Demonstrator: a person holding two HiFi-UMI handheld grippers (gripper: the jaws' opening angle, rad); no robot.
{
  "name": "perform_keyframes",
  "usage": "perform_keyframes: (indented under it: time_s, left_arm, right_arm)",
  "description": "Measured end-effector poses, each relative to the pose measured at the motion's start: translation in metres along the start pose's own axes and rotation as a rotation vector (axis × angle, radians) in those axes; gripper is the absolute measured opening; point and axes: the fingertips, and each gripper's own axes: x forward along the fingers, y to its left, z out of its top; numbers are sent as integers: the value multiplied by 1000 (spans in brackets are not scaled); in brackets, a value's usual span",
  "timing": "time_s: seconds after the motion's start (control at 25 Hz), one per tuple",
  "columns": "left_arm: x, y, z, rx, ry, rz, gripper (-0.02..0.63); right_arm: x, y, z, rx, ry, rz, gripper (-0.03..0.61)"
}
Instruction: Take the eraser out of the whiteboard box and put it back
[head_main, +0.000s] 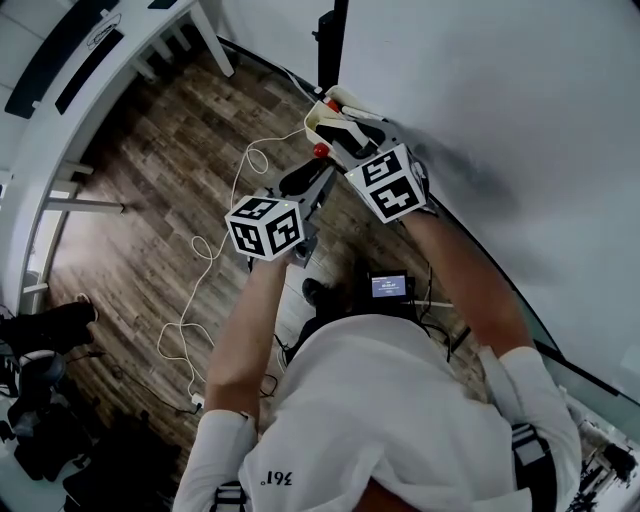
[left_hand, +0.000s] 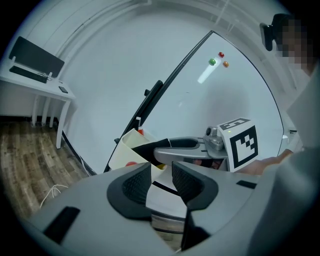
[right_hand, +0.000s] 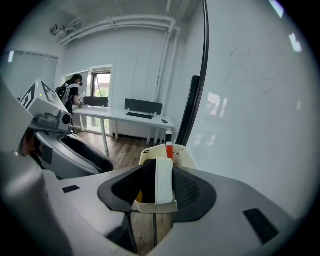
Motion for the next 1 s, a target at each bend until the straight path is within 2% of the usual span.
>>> perform_keyframes:
  time_s: [0.28, 0.52, 1.0]
  left_arm:
    - [-7, -10, -2, 4, -1, 3, 120]
    - [-16, -6, -1, 9, -18, 23, 120]
    - [-29, -17, 12, 36, -57, 25, 120]
  right_arm:
    - [-4, 1, 2, -12, -19, -9, 195]
    - [-6, -1, 6, 43, -65, -11, 192]
    - [-27, -5, 17, 32, -111, -46, 192]
